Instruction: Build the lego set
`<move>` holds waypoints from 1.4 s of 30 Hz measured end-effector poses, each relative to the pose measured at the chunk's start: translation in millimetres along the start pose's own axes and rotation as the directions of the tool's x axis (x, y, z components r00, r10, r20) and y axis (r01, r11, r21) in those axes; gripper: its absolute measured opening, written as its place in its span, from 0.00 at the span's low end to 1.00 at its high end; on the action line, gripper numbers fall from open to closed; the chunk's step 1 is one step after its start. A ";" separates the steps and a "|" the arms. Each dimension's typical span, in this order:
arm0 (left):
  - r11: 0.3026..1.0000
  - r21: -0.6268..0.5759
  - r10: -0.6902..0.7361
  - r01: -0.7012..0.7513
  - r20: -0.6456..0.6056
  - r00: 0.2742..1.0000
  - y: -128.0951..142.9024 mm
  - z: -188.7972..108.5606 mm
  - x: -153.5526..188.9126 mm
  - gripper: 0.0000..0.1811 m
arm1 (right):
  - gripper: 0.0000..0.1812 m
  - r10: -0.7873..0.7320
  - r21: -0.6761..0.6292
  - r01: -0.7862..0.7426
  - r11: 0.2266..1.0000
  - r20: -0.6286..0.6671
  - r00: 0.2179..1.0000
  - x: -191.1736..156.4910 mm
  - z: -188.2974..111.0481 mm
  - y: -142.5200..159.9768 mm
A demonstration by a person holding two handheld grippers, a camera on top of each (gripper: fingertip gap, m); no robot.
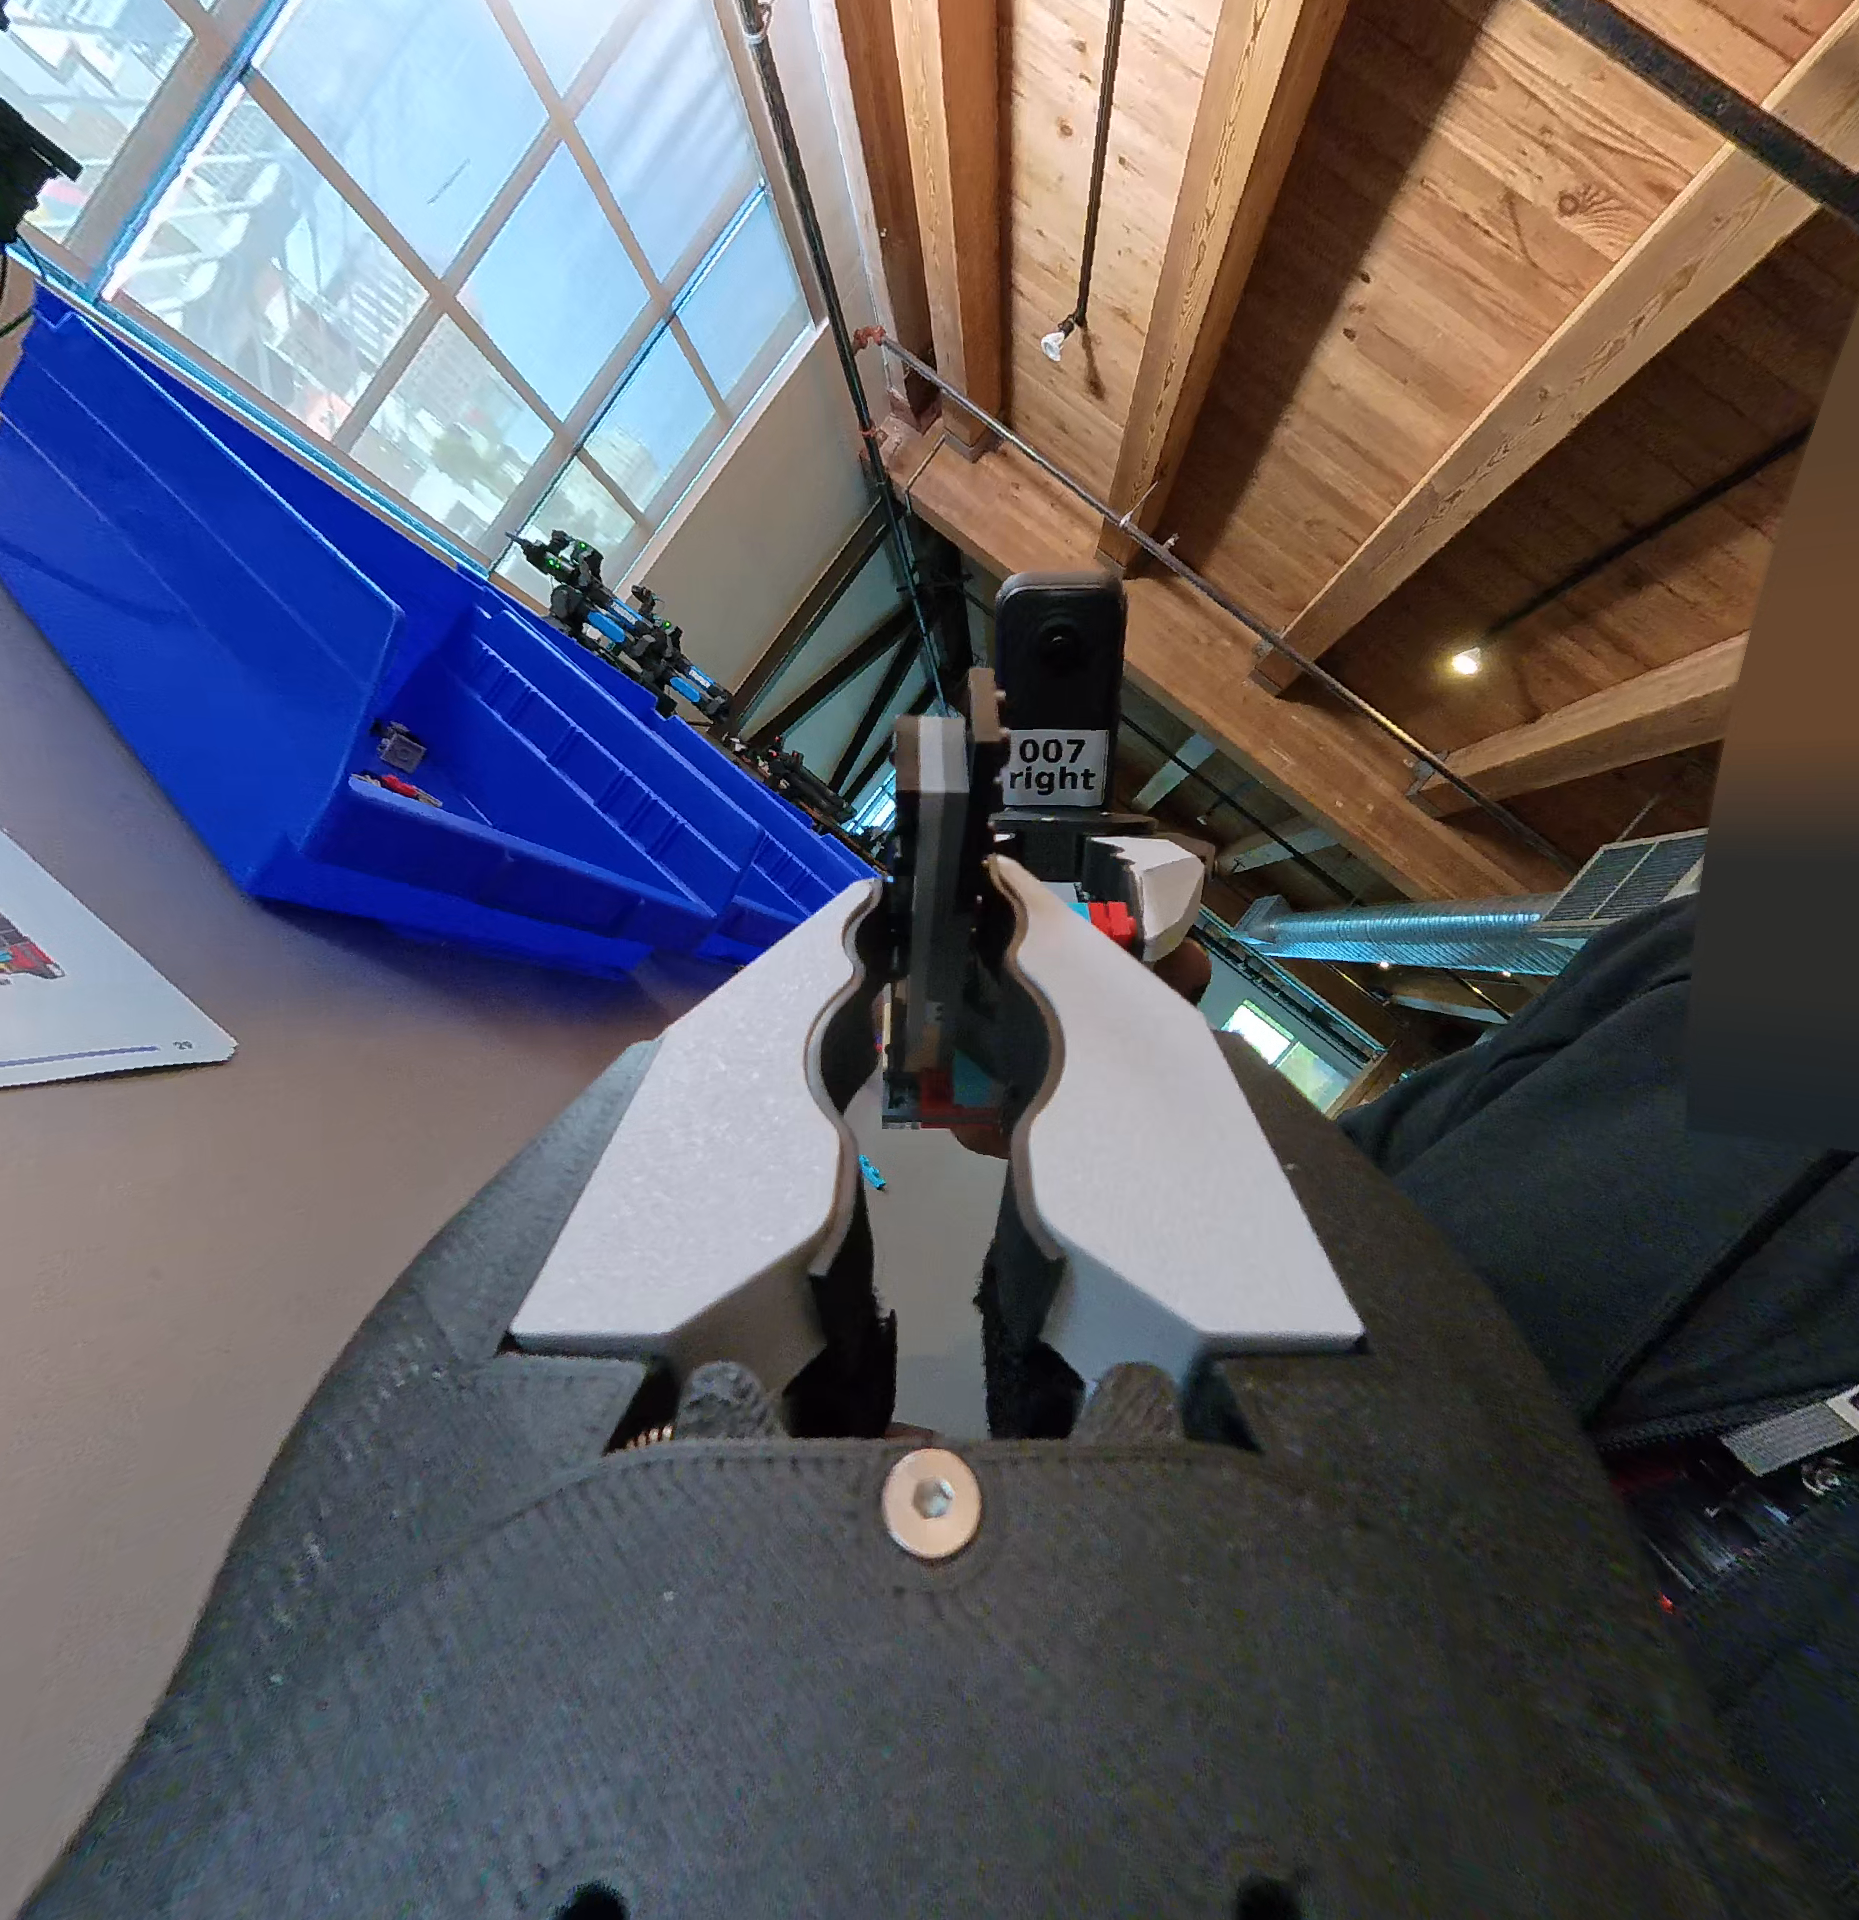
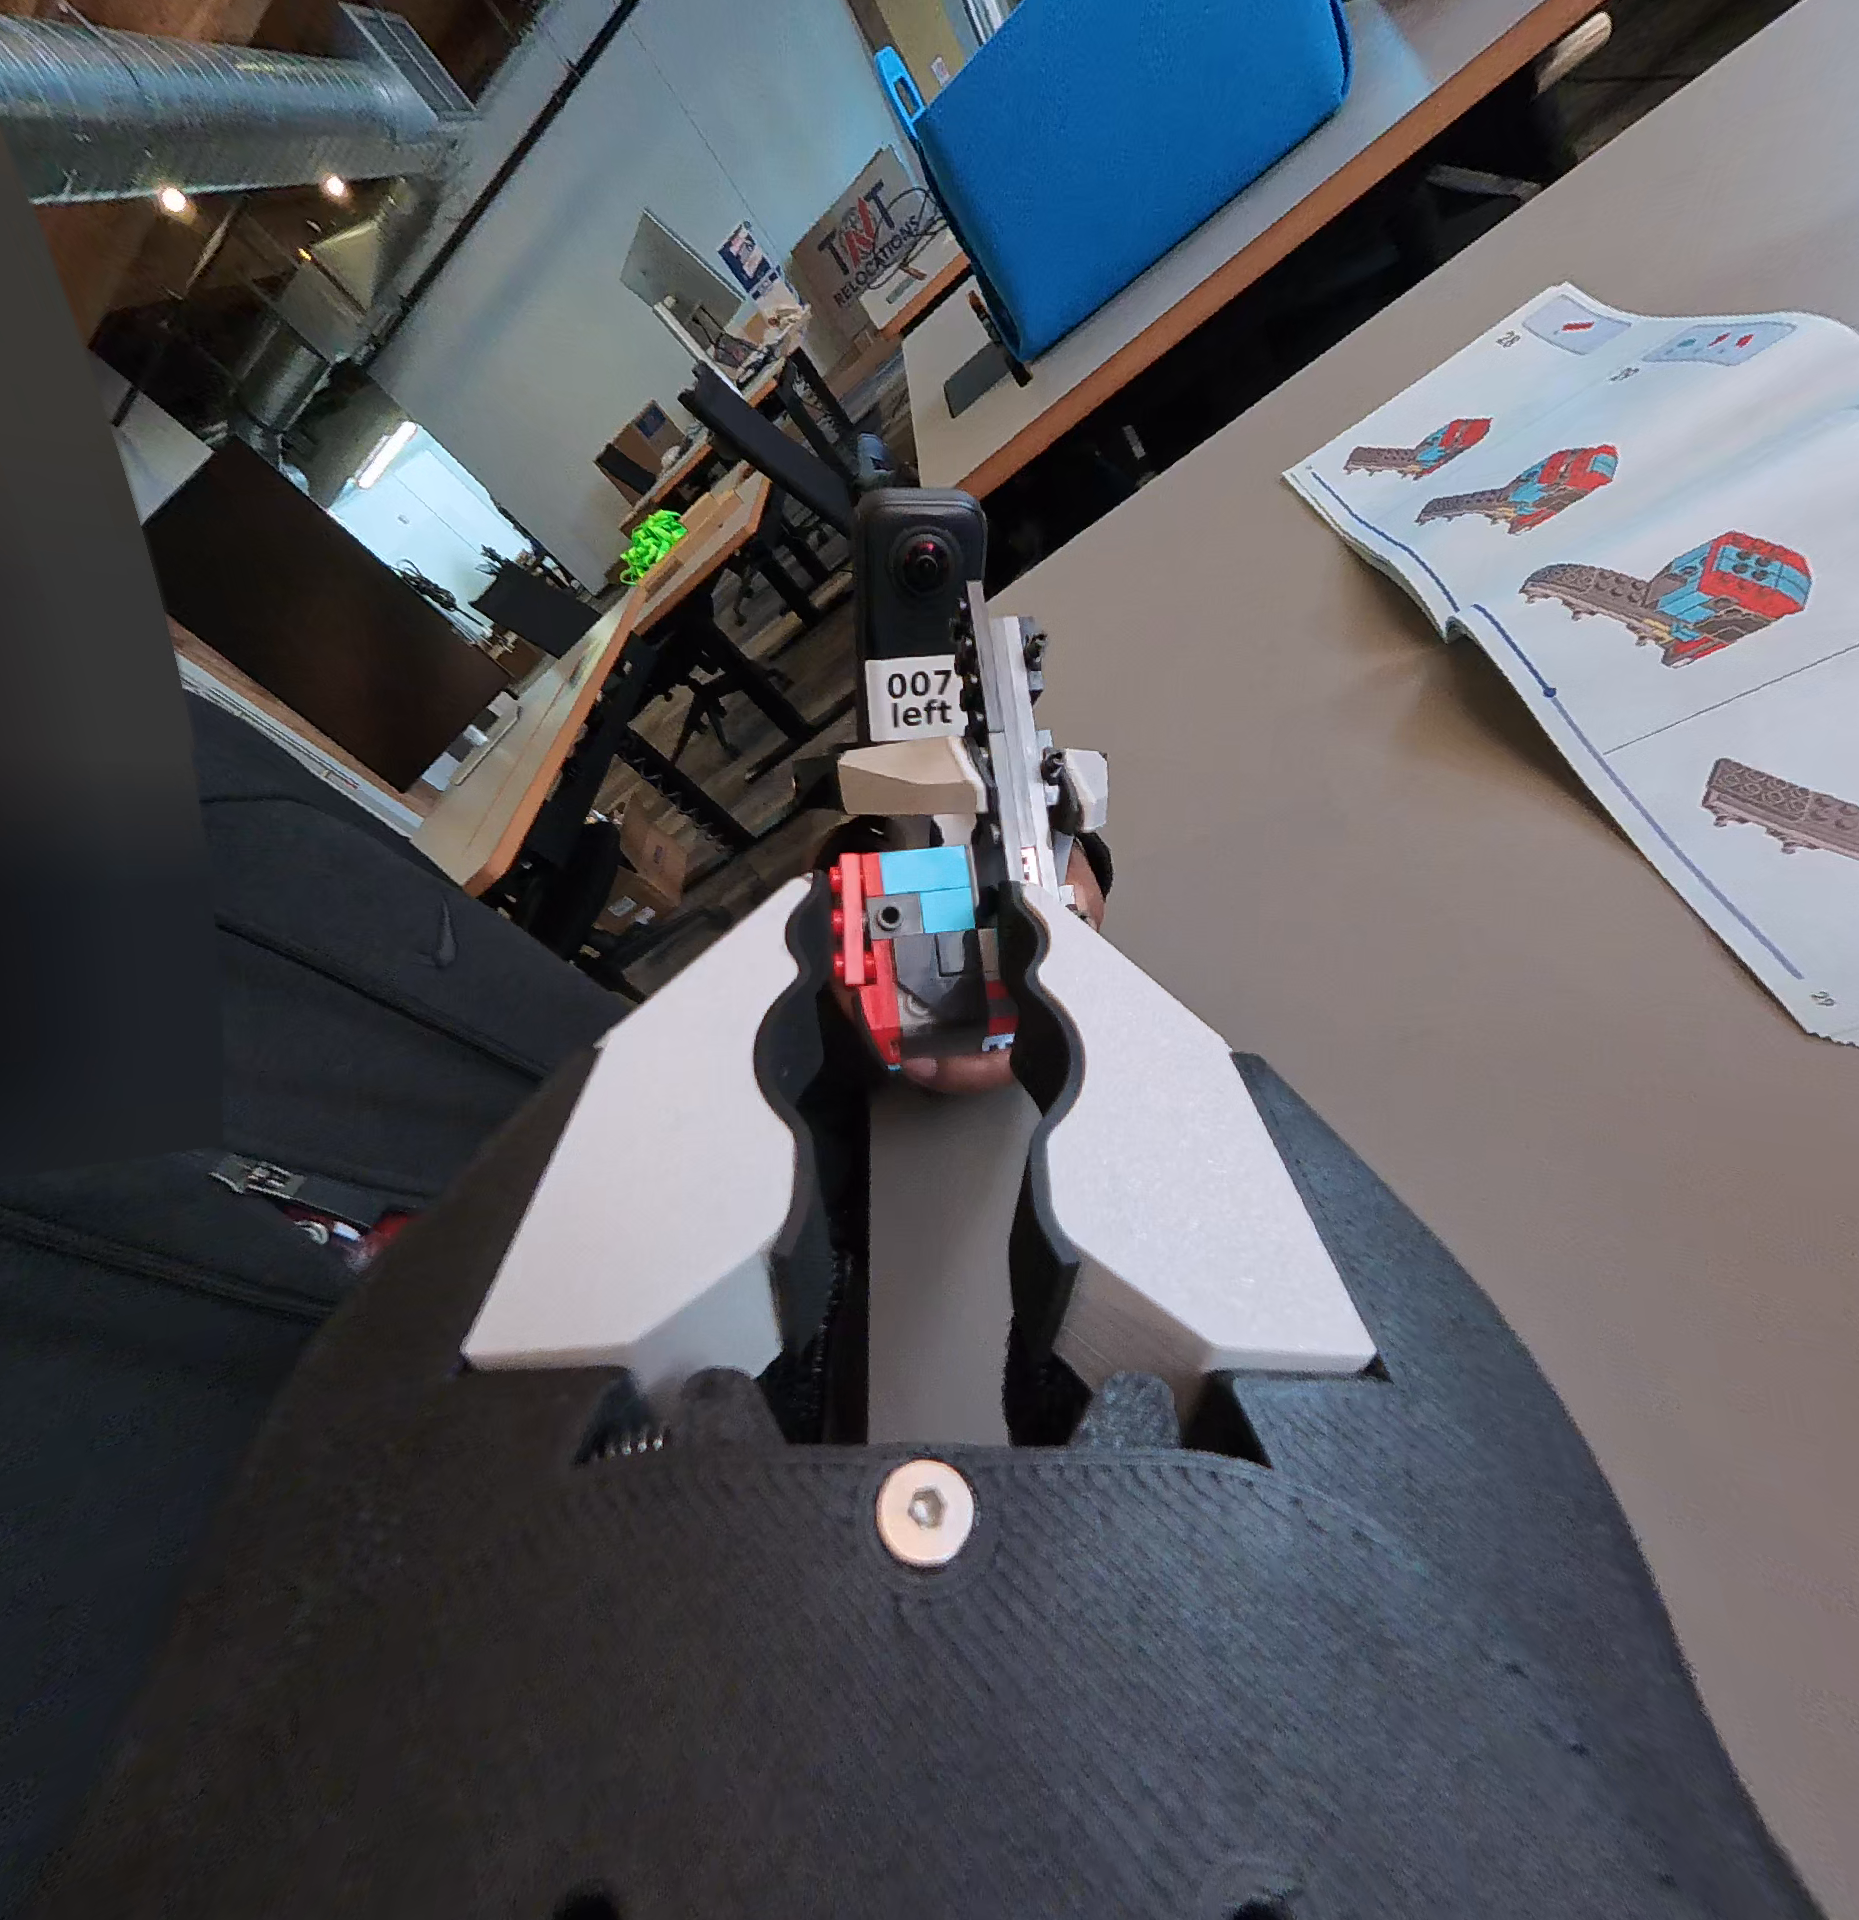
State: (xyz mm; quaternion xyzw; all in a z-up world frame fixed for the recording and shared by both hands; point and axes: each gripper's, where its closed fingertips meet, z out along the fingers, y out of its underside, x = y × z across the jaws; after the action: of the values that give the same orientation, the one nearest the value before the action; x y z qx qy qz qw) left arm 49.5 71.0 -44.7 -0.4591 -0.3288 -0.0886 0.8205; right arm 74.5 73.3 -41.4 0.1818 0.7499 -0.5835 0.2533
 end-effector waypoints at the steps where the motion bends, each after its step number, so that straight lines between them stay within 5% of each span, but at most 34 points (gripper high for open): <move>1: 1.000 0.002 0.000 0.000 -0.002 1.000 -0.3 -0.1 0.4 0.09 | 0.18 0.006 0.003 -0.006 1.000 0.004 1.000 -0.2 0.1 -0.3; 29: 0.999 0.041 -0.014 0.013 0.005 1.000 -5.9 0.5 -1.1 0.09 | 0.17 -0.076 0.057 0.079 0.995 -0.051 0.996 0.3 2.1 -5.3; 33: 0.995 0.095 -0.045 0.043 0.018 0.999 -13.7 -3.4 -6.8 0.09 | 0.32 -0.072 0.109 0.075 0.991 -0.031 0.997 -5.2 -2.0 -11.8; 42: 0.981 0.193 -0.008 0.014 -0.030 1.000 -30.3 -10.4 2.4 0.09 | 0.38 0.016 0.169 0.003 0.986 -0.116 0.993 4.4 -0.6 -11.4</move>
State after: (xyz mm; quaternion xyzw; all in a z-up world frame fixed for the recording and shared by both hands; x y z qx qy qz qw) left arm 42.5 45.9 -25.9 -0.3742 -0.3262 -0.0674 0.8655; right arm 64.4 70.9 -34.9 0.2391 0.7106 -0.6325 0.1944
